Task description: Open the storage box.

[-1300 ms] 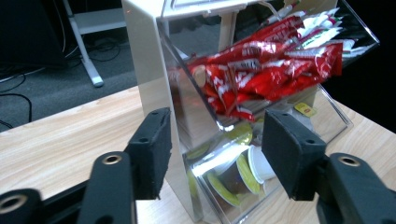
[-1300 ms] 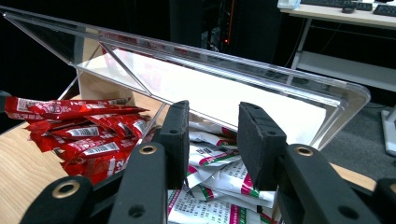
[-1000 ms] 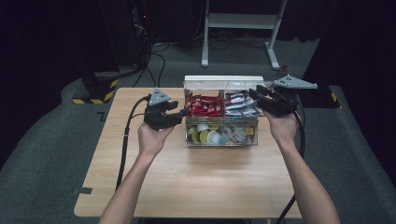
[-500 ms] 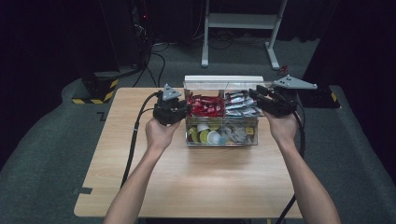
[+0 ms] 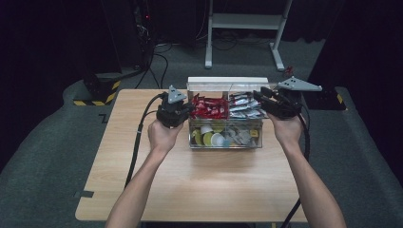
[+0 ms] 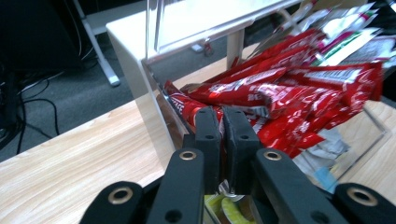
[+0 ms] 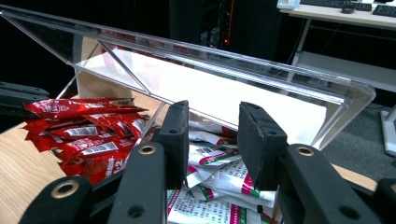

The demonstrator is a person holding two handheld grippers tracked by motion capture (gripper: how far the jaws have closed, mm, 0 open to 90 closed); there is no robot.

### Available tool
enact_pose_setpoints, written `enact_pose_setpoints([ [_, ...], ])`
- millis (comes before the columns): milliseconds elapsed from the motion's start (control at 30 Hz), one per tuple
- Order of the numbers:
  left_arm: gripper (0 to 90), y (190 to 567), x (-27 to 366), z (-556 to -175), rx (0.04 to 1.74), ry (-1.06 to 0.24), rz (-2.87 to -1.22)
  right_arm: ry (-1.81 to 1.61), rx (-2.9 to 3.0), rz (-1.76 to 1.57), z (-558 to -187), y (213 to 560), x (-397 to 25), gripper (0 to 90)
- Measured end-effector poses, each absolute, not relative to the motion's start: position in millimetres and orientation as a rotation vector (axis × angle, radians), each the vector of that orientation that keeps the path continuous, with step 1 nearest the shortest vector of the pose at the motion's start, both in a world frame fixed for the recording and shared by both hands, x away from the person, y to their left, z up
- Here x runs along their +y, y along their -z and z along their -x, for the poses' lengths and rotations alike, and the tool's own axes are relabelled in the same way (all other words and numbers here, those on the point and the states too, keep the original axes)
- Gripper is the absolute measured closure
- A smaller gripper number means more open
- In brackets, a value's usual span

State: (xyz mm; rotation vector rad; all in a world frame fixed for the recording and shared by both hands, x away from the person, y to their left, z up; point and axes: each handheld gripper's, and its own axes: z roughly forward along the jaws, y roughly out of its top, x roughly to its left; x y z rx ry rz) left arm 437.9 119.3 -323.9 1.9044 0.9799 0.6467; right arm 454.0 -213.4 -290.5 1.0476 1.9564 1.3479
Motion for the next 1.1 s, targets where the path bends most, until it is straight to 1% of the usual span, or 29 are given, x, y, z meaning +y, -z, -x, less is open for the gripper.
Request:
enact_pose_setpoints([
  [400,85.7,313,128,-426,0.938,-0.620,-1.870,-1.343,1.959,-1.049,-454,290,-213,63.7],
  [733,86.5,301,149,-409,0.907,-0.591,-1.811,-1.335,1.957,-1.050,-453,291,-212,63.4],
  [1100,86.7,301,161,-400,0.899,-0.569,-1.791,-1.331,1.960,-1.057,-455,295,-213,62.8],
])
